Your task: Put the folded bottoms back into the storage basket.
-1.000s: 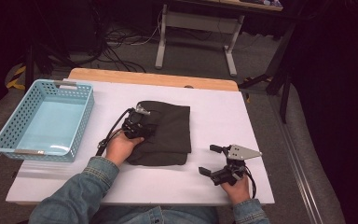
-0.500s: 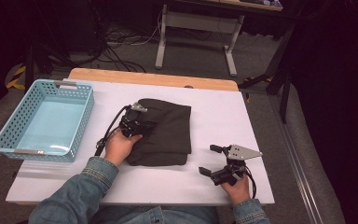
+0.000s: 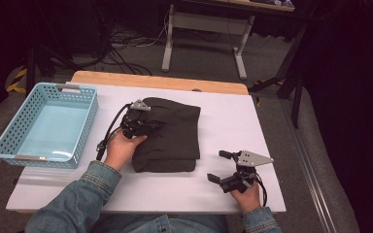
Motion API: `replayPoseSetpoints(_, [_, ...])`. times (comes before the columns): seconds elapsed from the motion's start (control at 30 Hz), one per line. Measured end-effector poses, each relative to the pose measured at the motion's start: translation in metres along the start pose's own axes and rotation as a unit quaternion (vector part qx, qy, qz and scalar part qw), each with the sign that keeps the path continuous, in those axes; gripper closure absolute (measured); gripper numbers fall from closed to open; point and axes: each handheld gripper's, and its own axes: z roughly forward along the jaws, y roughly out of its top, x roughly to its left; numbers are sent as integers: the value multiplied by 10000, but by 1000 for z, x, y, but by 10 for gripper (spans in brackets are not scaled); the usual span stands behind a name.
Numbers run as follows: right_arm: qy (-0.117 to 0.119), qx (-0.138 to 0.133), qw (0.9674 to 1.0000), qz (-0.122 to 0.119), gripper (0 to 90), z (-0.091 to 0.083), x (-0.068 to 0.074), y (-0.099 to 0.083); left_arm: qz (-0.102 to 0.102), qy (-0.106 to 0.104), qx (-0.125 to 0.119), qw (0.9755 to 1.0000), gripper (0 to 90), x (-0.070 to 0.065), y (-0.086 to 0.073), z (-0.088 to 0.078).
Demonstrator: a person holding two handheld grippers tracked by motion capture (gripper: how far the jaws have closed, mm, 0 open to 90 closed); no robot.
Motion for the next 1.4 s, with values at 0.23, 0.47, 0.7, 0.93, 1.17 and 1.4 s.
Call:
replayPoseSetpoints(0.23, [-3,-4,10000,3,2,0,0,0,147,-130,-296,9994,726,-7,10,-17])
replayPoseSetpoints(0.47, [-2,-11,10000,9,2,0,0,0,315,-162,-382,9986,726,-11,23,-33])
replayPoseSetpoints(0.7, [-4,-10,10000,17,2,0,0,0,432,-151,-396,9982,726,-13,32,-45])
replayPoseSetpoints(0.93, [-7,-10,10000,23,2,0,0,0,531,-150,-438,9975,725,-12,41,-57])
replayPoseSetpoints(1.17, [-7,-4,10000,27,2,0,-1,0,523,-95,-477,9974,725,-8,46,-67])
replayPoseSetpoints(1.4, [-25,-13,10000,44,2,-1,-1,0,513,-41,-518,9973,725,-6,49,-78])
